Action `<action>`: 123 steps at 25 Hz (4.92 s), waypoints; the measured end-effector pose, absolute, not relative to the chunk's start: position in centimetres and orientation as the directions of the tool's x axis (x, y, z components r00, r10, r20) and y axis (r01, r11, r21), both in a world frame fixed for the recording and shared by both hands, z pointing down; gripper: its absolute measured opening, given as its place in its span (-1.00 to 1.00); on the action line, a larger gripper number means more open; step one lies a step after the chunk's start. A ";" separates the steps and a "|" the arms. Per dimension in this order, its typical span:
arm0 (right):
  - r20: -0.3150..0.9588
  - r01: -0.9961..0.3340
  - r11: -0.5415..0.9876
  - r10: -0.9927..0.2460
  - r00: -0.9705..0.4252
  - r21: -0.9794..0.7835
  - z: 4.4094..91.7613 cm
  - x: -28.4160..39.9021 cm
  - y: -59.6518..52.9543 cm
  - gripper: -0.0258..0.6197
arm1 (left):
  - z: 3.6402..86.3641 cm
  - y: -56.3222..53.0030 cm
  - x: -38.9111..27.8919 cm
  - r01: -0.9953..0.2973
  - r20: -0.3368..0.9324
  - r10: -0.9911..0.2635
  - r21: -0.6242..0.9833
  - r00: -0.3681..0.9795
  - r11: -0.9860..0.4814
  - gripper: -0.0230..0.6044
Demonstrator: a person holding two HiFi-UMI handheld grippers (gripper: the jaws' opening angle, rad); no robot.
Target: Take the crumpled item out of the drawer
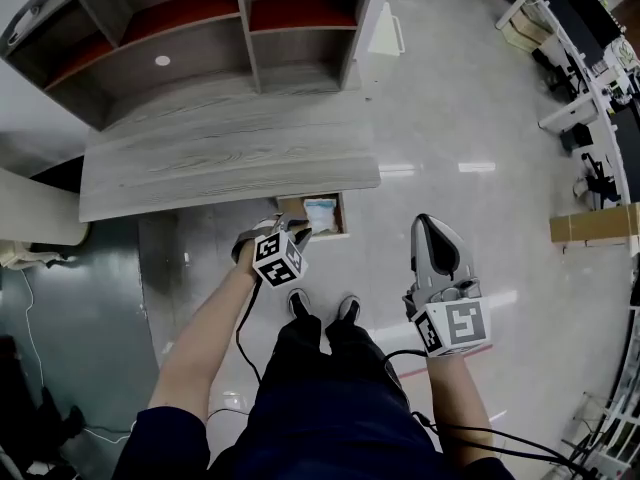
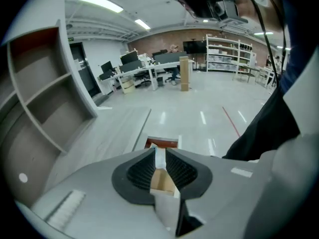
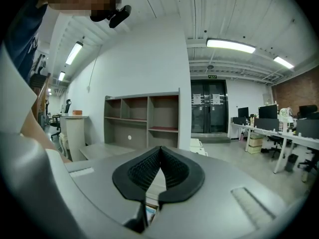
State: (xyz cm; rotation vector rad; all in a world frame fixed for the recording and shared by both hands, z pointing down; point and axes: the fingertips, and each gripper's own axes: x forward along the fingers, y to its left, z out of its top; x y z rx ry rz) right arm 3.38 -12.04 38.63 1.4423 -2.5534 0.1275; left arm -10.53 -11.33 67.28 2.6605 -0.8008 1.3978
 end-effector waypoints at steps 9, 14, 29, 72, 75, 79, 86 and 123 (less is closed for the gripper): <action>0.297 -0.888 0.455 -0.840 -0.454 -0.071 44.1 7.5 -12.9 -0.90 | 76.4 -12.3 -7.2 -0.266 0.898 -0.223 -0.125 0.380 -0.956 -0.72; 0.343 -0.912 0.394 -0.846 -0.408 -0.113 47.0 10.7 -12.9 -0.90 | 81.5 -12.4 -6.1 -0.236 0.941 -0.127 -0.052 0.315 -0.970 -0.71; 0.398 -0.930 0.302 -0.843 -0.363 -0.210 51.1 13.6 -12.6 -0.90 | 87.6 -13.4 -5.2 -0.205 0.975 0.028 0.074 0.218 -0.976 -0.72; 0.245 -0.885 0.439 -0.851 -0.464 -0.154 43.0 8.8 -13.2 -0.90 | 64.4 -20.2 -7.5 -0.212 0.860 -0.364 -0.305 0.357 -0.928 -0.91; 0.245 -0.893 0.424 -0.859 -0.449 -0.152 42.8 9.1 -13.3 -0.90 | 64.6 -21.6 -8.0 -0.200 0.863 -0.377 -0.325 0.337 -0.924 -0.91; 0.247 -0.904 0.404 -0.870 -0.427 -0.141 42.7 9.7 -13.4 -0.90 | 65.6 -24.5 -9.2 -0.200 0.863 -0.416 -0.370 0.287 -0.907 -0.91; 0.256 -0.925 0.360 -0.889 -0.380 -0.121 42.7 11.0 -13.8 -0.90 | 67.0 -29.4 -10.5 -0.263 0.845 -0.483 -0.425 0.229 -0.866 -0.91; 0.009 -0.872 0.489 -0.872 -0.489 -0.022 33.1 8.1 -19.4 -0.90 | 38.5 -20.7 -17.8 -0.978 0.177 -0.962 0.003 0.207 -0.210 -0.90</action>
